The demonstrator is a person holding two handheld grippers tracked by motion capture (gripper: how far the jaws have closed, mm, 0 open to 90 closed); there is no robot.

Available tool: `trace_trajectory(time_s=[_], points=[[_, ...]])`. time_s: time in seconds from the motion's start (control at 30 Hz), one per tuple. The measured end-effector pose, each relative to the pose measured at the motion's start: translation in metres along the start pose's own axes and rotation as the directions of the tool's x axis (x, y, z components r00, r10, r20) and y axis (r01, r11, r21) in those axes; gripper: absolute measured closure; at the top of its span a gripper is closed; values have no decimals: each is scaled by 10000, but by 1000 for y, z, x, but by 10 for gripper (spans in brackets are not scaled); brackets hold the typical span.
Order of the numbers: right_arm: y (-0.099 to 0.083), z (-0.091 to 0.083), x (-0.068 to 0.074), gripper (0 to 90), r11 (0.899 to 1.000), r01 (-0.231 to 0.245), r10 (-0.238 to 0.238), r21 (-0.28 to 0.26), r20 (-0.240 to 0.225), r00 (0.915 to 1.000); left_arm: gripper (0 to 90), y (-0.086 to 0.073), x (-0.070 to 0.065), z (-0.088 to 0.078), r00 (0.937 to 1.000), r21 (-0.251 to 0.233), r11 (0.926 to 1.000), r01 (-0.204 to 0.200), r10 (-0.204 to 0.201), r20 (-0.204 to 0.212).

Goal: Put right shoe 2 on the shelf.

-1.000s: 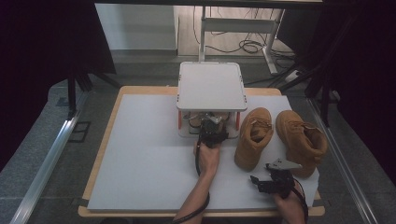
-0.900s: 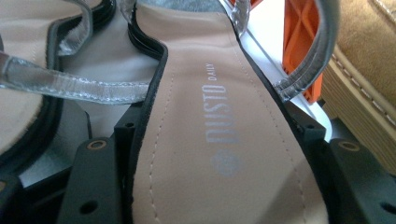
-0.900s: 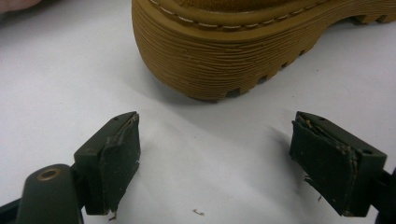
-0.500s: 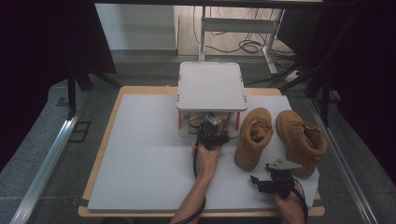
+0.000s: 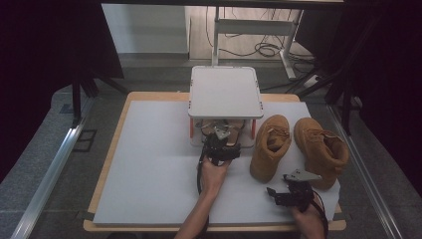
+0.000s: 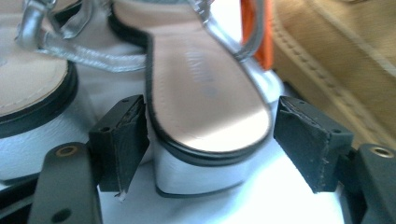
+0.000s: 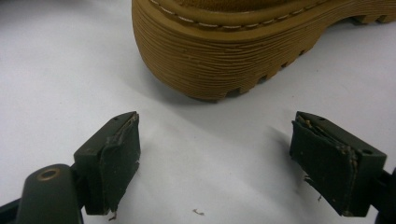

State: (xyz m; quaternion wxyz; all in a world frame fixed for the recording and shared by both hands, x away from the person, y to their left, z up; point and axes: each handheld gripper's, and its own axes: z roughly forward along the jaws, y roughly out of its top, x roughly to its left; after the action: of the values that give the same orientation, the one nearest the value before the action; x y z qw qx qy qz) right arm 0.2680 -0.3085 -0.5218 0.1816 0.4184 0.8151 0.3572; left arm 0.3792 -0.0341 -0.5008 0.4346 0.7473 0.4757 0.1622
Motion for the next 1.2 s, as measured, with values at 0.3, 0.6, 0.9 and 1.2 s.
trace_trajectory(time_s=[0.3,0.6,0.9,1.2], points=[[0,0,0,160,10000,2,-2,1,13,10000,244,-11,9,-17,9991,136,9997,-192,187,383],[0,0,0,160,10000,3,-3,0,29,10000,488,-19,9,-37,9926,-393,9977,-550,589,1065],[0,0,0,160,10000,11,-11,1,25,10000,807,-22,7,-36,9858,-181,9923,-1225,1238,1137],[0,0,0,160,10000,10,-10,4,26,10000,896,-21,9,-28,9865,94,9894,-1446,1435,784]])
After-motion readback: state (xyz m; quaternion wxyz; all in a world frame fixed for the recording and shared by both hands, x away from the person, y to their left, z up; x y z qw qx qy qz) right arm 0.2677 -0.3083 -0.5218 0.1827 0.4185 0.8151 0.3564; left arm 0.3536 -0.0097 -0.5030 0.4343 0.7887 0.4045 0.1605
